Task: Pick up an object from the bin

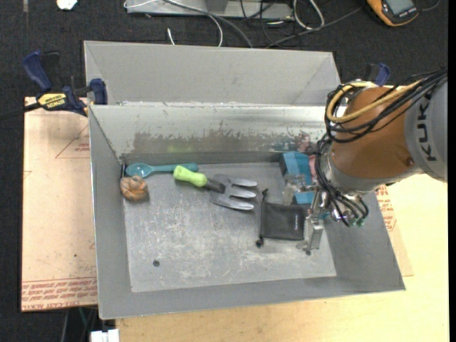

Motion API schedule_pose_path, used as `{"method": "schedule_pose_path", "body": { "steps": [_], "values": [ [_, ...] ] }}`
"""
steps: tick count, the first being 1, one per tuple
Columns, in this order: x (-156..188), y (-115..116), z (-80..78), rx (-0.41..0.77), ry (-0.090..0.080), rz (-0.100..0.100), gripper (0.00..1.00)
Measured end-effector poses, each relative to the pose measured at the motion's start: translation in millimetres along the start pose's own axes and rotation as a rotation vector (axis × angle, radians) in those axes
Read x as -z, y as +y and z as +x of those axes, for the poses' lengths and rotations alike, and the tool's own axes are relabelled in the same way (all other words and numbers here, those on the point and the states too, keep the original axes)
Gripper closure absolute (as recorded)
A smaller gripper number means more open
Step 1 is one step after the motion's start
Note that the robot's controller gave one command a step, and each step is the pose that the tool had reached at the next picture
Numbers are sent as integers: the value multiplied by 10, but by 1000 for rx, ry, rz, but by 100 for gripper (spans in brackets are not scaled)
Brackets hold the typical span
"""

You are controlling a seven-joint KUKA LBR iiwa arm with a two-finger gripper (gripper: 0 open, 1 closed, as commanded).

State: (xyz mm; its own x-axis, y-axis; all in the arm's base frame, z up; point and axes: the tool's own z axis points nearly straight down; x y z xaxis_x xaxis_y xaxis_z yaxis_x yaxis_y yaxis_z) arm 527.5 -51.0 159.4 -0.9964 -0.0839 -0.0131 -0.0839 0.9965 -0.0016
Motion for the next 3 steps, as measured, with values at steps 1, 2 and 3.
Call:
{"method": "schedule_pose_path", "body": {
  "steps": [1,2,3],
  "values": [
    [-476,-101,-19,-44,13,-3,0],
    [-826,-68,17,-140,-1,-2,0],
    [-890,2,112,-293,8,-3,100]
  ]
}}
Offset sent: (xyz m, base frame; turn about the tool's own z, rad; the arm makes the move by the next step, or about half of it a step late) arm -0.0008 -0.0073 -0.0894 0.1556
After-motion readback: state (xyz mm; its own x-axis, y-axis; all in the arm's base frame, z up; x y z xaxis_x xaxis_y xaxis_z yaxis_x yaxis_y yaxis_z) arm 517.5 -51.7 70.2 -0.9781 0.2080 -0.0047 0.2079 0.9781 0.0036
